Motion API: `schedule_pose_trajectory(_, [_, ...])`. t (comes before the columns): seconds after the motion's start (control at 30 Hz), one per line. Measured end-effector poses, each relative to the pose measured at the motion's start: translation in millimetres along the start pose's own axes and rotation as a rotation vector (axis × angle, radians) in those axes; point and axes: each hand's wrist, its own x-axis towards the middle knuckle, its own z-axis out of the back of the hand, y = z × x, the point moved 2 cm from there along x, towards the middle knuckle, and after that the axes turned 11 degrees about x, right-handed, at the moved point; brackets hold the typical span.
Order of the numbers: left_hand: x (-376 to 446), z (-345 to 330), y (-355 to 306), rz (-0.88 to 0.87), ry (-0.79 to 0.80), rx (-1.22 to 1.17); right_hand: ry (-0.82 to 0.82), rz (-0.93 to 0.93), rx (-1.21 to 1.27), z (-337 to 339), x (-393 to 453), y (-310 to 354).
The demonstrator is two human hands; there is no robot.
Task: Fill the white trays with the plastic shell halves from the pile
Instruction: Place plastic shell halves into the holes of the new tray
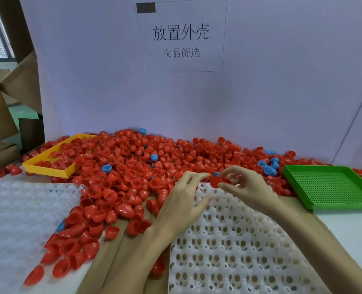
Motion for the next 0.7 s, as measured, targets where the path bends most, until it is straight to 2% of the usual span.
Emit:
schedule_pose_trajectory(0.07, [-2.8,-3.7,-8.1,0.011,0.045,-0.062,0.06,-0.013,0.12,-5.7,-15.8,7.9])
schedule_pose_trajectory(0.17, [-5.3,-4.9,-16.1,0.0,0.009,-0.146,0.113,-0.002,0.233,-9.3,-32.1,13.9])
schedule_pose_trajectory(0.37, [-6.3,-2.3,-19.2,0.063,-0.008,-0.301,0.088,-0.002,0.348,0.6,-48.2,14.1])
schedule_pose_trajectory(0.5, [-7.9,-0.9,-20.0,0.108,0.002,-0.375,0.01,0.065,0.298,0.3,-57.1,13.1])
schedule_pose_trajectory(0.7, [-9.5,1.8,-23.1,0.078,-0.019,-0.383,-0.052,0.154,0.248,-1.1,-62.5,16.2])
